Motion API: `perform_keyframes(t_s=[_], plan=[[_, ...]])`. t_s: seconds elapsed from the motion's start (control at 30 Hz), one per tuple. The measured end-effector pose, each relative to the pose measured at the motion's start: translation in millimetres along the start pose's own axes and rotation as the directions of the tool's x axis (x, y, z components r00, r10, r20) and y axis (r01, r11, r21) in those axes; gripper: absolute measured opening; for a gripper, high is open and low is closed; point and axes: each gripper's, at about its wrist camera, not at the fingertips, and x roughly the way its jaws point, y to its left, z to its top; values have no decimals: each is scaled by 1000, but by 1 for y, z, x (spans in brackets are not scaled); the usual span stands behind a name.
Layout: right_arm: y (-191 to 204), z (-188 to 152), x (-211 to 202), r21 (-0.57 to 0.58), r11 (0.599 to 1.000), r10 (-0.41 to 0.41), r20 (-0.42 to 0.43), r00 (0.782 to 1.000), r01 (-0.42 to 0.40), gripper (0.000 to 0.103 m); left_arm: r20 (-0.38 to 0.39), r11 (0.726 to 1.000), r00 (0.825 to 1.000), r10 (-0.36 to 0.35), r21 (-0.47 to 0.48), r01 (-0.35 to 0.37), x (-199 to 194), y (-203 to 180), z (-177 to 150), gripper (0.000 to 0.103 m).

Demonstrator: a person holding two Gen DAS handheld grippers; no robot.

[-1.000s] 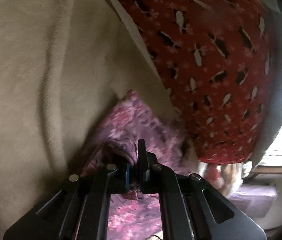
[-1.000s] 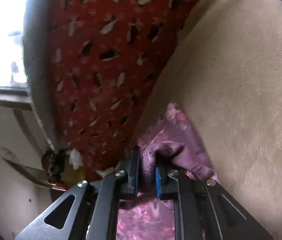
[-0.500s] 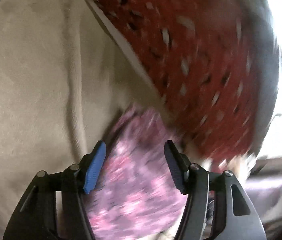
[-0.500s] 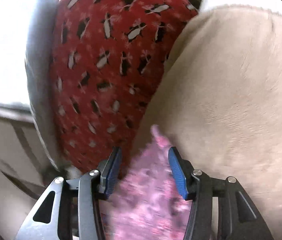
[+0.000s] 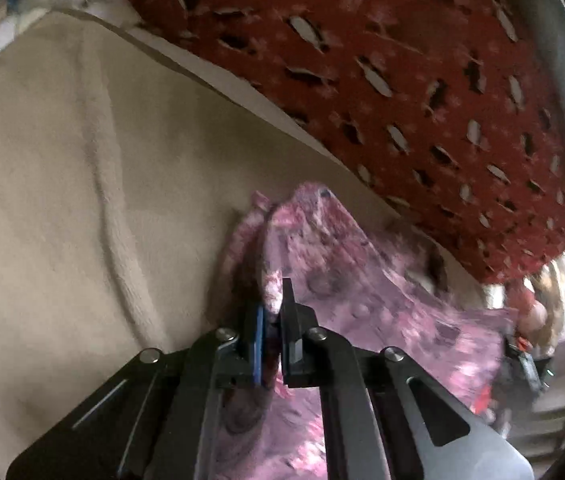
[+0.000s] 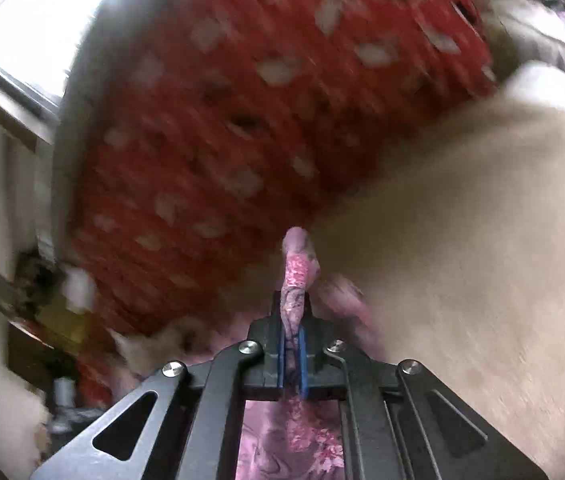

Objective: Fold small clothes

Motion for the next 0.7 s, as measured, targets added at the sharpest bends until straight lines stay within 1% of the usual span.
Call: perform_keyframes(t_s=[0.03,0.07,0.1,0.13,0.17,0.2,0.23,0.27,0.3,0.33,0.4,0.43,0.47,0.5,0.53,0.57,0.6,0.63,0.67,0.7], plan=[[-2,2,-3,8,1000,25,38,999,-26,4,2,1000,1000,20,-3,-20,5,0,1,4],[-6,3,-1,20,1000,12,48,999,-13,4,2,999,999,46,-10,-46,12,3,2,4],[-18,2,9,49,998,-48,21,999,47,4,-6,998,998,63,-24,-63,19,7,2,4],[-28,-1,20,71,991,-108,-31,994,110,5,-5,997,999,54,-47,-54,21,8,2,4],[-39,-5,33,92,979,-172,-102,980,181,8,6,996,999,36,-78,-36,19,11,1,4],[-52,-11,43,131,967,-195,-176,965,219,8,9,996,1000,21,-88,-20,16,13,0,4],[-53,-12,37,153,971,-163,-144,976,185,14,9,996,1000,3,-93,-2,12,14,-1,4],[-52,-12,29,161,972,-153,-114,982,170,19,11,995,1000,-16,-102,17,5,16,-3,4],[-50,-12,21,159,973,-153,-94,984,166,23,15,992,999,-43,-116,45,-2,18,-7,4],[-48,-11,13,150,978,-135,-91,987,147,28,26,989,998,-58,-133,61,-11,19,-13,5],[-43,-14,0,122,984,-121,-87,989,131,30,61,987,996,-65,-141,73,-30,18,-32,5],[-38,-16,-5,101,985,-129,-86,988,137,30,85,986,994,-74,-140,85,-39,15,-42,10],[-31,-17,-9,69,989,-126,-83,988,132,30,103,986,992,-71,-143,86,-43,12,-51,22],[-15,-21,-15,3,995,-103,-72,992,103,30,123,985,990,-63,-151,81,-50,9,-65,32],[-3,-23,-16,-36,996,-85,-69,994,83,30,140,984,988,-59,-157,81,-52,6,-74,49],[12,-27,-13,-72,995,-69,-76,995,64,30,158,983,986,-55,-162,80,-55,5,-85,54],[26,-33,-9,-110,993,-50,-105,993,39,30,173,984,984,-49,-158,77,-54,3,-96,54],[46,-43,4,-158,987,-41,-167,985,15,30,171,986,985,-36,-152,62,-49,1,-99,54],[55,-46,9,-184,983,-46,-194,980,9,30,166,990,986,-9,-138,32,-44,0,-102,54],[72,-57,24,-234,972,-57,-241,969,-1,30,170,992,985,7,-127,15,-40,0,-102,54]])
